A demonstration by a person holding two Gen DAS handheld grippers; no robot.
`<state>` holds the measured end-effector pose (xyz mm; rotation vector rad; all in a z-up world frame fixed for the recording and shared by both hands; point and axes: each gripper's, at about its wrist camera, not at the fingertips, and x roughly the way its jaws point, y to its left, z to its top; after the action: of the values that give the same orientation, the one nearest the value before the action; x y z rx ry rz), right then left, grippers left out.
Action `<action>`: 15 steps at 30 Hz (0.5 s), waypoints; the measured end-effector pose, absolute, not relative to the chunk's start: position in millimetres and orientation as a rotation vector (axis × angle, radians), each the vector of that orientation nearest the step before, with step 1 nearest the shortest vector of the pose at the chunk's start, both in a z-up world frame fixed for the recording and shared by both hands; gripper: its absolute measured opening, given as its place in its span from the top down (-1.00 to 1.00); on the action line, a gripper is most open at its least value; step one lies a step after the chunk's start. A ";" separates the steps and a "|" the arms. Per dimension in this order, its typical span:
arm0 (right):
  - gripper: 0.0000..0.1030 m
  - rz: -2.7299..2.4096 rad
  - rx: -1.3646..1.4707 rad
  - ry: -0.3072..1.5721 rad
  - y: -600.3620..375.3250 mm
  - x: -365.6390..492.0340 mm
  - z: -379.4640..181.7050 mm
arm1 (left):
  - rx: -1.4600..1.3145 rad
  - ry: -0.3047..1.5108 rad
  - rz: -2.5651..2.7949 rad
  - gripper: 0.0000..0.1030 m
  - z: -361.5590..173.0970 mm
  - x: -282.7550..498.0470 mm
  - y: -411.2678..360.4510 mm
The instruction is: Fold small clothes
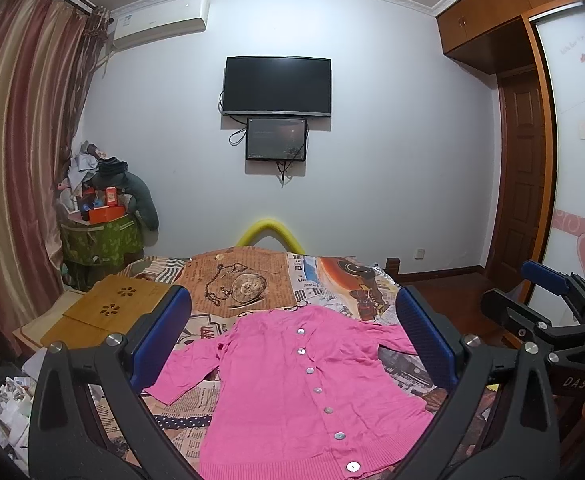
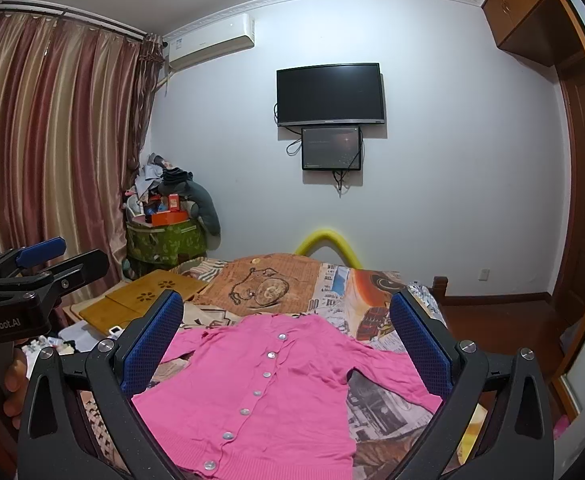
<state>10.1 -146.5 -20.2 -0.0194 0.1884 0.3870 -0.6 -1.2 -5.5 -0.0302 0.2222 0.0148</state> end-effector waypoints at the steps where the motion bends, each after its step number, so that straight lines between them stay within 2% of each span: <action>1: -0.99 0.386 -0.021 0.189 -146.0 9.4 -19.3 | -0.029 0.223 0.015 -1.00 -5.3 -0.5 -1.1; 15: -0.99 0.387 -0.018 0.189 -147.1 8.9 -19.4 | -0.033 0.224 0.018 -1.00 -5.9 -0.1 1.1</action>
<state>8.9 -147.1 -19.4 -0.0179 0.1892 0.3870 -0.1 1.1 -5.9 -0.0325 0.2240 0.0176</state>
